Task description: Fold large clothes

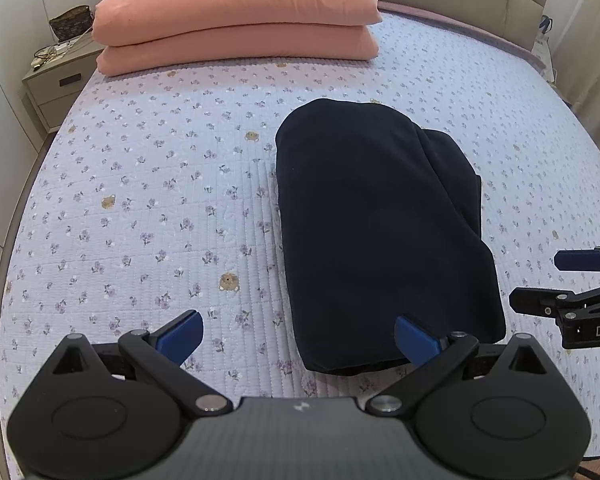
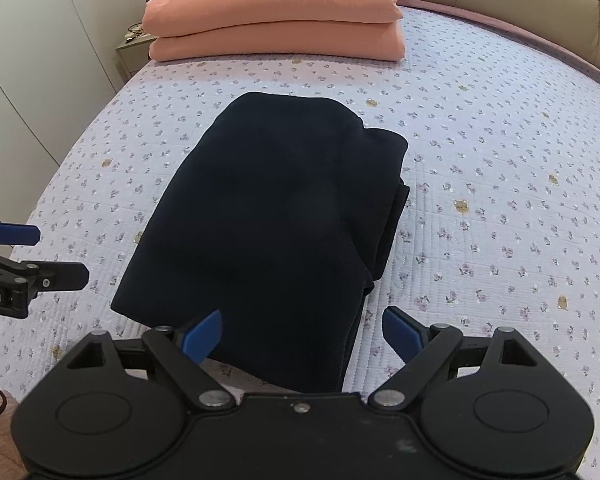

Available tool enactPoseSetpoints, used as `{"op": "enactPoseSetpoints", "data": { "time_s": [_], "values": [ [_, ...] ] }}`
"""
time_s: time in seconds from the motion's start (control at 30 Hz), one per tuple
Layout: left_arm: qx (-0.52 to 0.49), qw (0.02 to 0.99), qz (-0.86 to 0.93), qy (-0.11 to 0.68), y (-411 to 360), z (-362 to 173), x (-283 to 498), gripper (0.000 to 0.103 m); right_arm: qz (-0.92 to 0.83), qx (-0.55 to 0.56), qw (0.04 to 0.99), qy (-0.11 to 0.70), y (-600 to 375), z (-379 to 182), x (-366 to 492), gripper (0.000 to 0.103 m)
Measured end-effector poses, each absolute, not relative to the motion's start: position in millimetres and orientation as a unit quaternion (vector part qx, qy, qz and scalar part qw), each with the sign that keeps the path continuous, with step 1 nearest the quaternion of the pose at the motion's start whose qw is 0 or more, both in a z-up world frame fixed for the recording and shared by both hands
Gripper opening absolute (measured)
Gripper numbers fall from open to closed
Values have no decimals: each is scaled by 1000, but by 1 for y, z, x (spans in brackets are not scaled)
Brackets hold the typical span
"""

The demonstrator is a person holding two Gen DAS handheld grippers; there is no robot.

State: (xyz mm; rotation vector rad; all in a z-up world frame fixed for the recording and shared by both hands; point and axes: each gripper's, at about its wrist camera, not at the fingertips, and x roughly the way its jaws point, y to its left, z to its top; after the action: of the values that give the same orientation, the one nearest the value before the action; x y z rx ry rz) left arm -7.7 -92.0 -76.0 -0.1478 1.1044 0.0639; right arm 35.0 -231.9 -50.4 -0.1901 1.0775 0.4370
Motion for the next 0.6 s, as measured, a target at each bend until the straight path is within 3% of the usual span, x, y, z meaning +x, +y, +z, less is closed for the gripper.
{"op": "enactPoseSetpoints", "data": {
  "time_s": [0.6],
  "values": [
    [-67,846,32,528,-93,-78,-7,103,210,-95,828,511,-230,-53,33,102]
  ]
}}
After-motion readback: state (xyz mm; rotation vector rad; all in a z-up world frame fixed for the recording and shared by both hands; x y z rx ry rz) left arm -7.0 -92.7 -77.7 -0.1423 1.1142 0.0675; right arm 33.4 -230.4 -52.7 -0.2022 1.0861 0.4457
